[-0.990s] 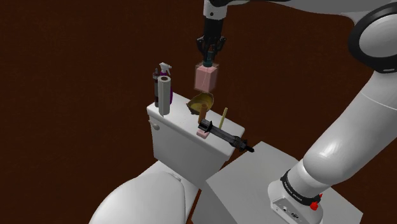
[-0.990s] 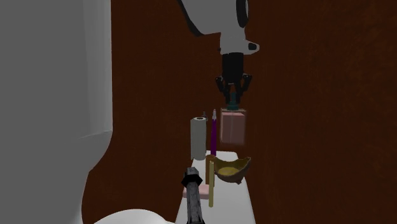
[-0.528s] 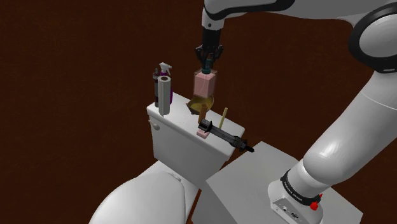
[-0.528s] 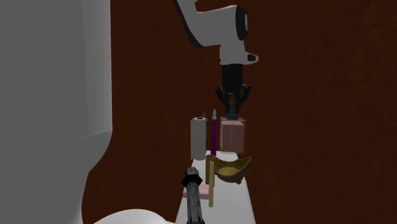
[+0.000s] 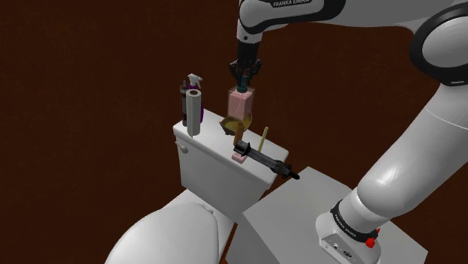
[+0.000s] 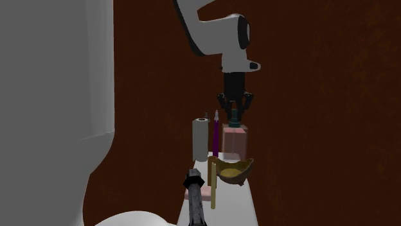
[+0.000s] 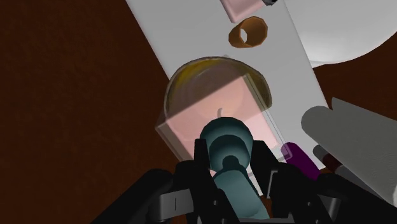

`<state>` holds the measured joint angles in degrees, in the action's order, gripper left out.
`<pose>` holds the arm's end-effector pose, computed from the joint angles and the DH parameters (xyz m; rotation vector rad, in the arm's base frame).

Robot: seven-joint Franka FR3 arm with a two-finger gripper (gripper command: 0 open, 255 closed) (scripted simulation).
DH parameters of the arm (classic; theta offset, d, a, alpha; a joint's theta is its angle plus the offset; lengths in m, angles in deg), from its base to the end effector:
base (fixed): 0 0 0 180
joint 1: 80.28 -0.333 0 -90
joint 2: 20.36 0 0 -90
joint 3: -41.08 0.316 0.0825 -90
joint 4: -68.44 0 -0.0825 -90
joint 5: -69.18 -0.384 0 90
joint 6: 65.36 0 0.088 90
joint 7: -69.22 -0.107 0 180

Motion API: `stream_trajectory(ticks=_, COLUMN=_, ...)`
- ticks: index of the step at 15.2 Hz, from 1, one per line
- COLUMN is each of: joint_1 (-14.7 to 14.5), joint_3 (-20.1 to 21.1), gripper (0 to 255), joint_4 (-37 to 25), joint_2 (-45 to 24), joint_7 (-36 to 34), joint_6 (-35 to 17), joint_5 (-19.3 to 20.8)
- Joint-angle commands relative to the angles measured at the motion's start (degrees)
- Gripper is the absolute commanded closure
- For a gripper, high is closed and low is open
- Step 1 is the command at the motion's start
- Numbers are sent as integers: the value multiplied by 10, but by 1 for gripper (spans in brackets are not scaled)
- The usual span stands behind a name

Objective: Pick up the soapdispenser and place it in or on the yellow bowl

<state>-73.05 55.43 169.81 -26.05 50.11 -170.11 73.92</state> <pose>0.5848 0.0615 0.4969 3.0659 -0.2882 -0.0362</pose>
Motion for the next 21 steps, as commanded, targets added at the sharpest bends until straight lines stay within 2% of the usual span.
stream_trajectory(ticks=1, joint_1=0, joint_3=0, gripper=255, joint_4=0, joint_2=0, joint_7=0, joint_6=0, joint_5=0)
stream_trajectory(ticks=3, joint_1=0, joint_3=0, gripper=255, joint_4=0, joint_2=0, joint_7=0, joint_6=0, joint_5=0)
stream_trajectory(ticks=4, joint_1=0, joint_3=0, gripper=0, joint_4=0, joint_2=0, joint_7=0, joint_6=0, joint_5=0)
stream_trajectory(ticks=9, joint_1=0, joint_3=0, gripper=0, joint_4=0, joint_2=0, joint_7=0, joint_6=0, joint_5=0)
stream_trajectory(ticks=13, joint_1=-3, joint_3=2, gripper=0, joint_4=-75, joint_2=-2, joint_7=1, joint_6=73, joint_5=-1)
stream_trajectory(ticks=21, joint_1=-3, joint_3=2, gripper=0, joint_4=-75, joint_2=-2, joint_7=1, joint_6=73, joint_5=-1)
